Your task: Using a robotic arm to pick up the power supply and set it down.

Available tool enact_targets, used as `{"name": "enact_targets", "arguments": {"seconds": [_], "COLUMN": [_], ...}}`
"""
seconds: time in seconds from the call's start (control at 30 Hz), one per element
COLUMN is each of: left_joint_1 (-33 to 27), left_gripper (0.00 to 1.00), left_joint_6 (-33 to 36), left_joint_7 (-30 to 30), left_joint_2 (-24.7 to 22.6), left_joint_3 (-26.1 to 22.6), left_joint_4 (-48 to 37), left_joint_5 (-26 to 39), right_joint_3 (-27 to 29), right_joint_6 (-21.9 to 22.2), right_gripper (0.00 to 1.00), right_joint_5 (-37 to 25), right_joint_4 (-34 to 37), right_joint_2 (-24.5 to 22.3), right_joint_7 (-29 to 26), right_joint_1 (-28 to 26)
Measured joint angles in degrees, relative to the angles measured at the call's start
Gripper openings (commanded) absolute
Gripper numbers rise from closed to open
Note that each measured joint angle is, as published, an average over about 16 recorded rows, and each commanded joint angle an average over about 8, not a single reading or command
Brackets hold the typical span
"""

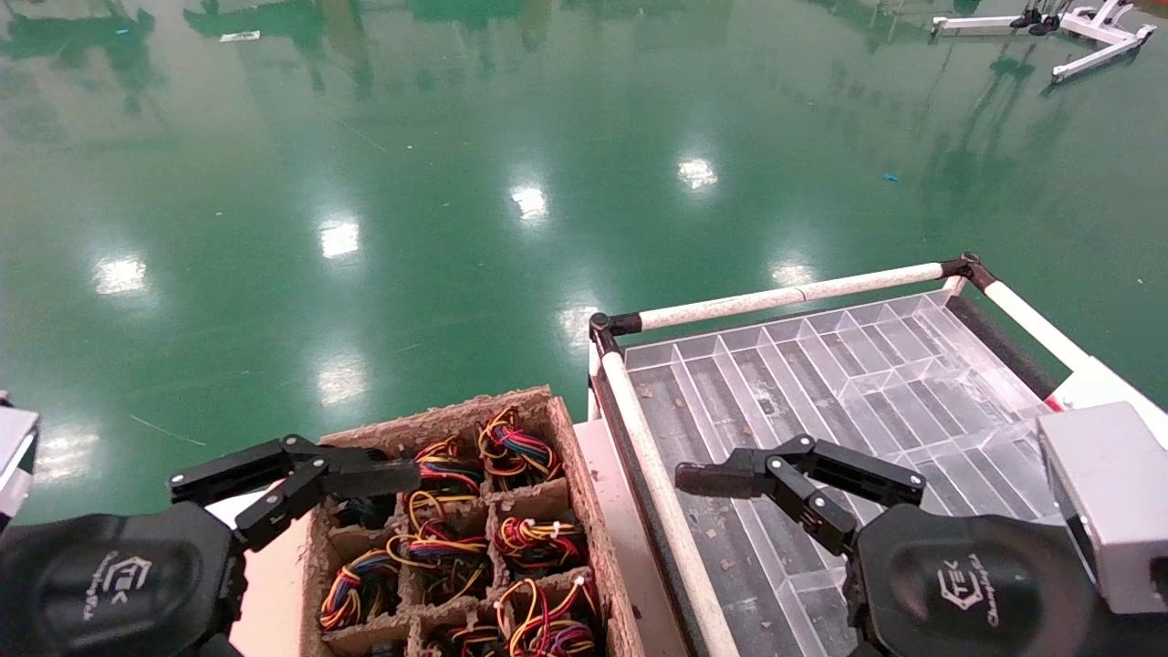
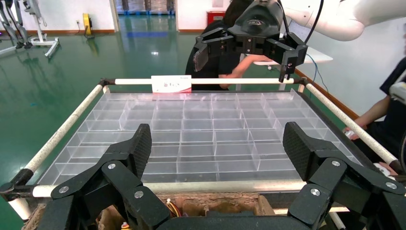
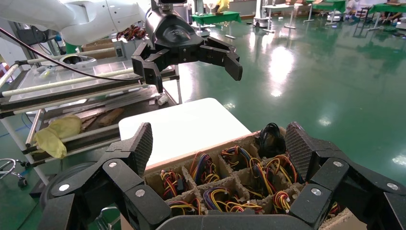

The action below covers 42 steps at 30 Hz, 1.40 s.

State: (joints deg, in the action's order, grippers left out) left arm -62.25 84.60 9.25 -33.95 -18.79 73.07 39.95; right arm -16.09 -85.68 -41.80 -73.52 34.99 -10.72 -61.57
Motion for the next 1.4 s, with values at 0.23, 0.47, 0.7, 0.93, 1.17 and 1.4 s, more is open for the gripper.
{"name": "enact_targets", "arguments": {"seconds": [0.23, 0.47, 0.7, 0.93, 1.17, 1.4], "left_joint_1": [0.0, 0.0, 0.0, 0.0, 0.0, 0.0], "left_gripper": [1.0, 1.0, 1.0, 0.64, 0.0, 0.0], "left_joint_6": [0.0, 0.0, 0.0, 0.0, 0.0, 0.0], "left_joint_7": [0.0, 0.0, 0.0, 0.0, 0.0, 0.0], "left_joint_2": [0.0, 0.0, 0.0, 0.0, 0.0, 0.0], "left_joint_3": [0.0, 0.0, 0.0, 0.0, 0.0, 0.0], "left_joint_4": [0.0, 0.0, 0.0, 0.0, 0.0, 0.0], "left_joint_5": [0.0, 0.0, 0.0, 0.0, 0.0, 0.0], "right_joint_3": [0.0, 0.0, 0.0, 0.0, 0.0, 0.0], "right_joint_6": [0.0, 0.0, 0.0, 0.0, 0.0, 0.0], "right_gripper": [1.0, 1.0, 1.0, 1.0, 1.0, 1.0], "right_joint_5": [0.0, 0.0, 0.0, 0.0, 0.0, 0.0], "right_joint_4": [0.0, 0.0, 0.0, 0.0, 0.0, 0.0], "right_joint_2": [0.0, 0.0, 0.0, 0.0, 0.0, 0.0], "right_joint_7": [0.0, 0.0, 0.0, 0.0, 0.0, 0.0], "right_joint_1": [0.0, 0.0, 0.0, 0.0, 0.0, 0.0]}}
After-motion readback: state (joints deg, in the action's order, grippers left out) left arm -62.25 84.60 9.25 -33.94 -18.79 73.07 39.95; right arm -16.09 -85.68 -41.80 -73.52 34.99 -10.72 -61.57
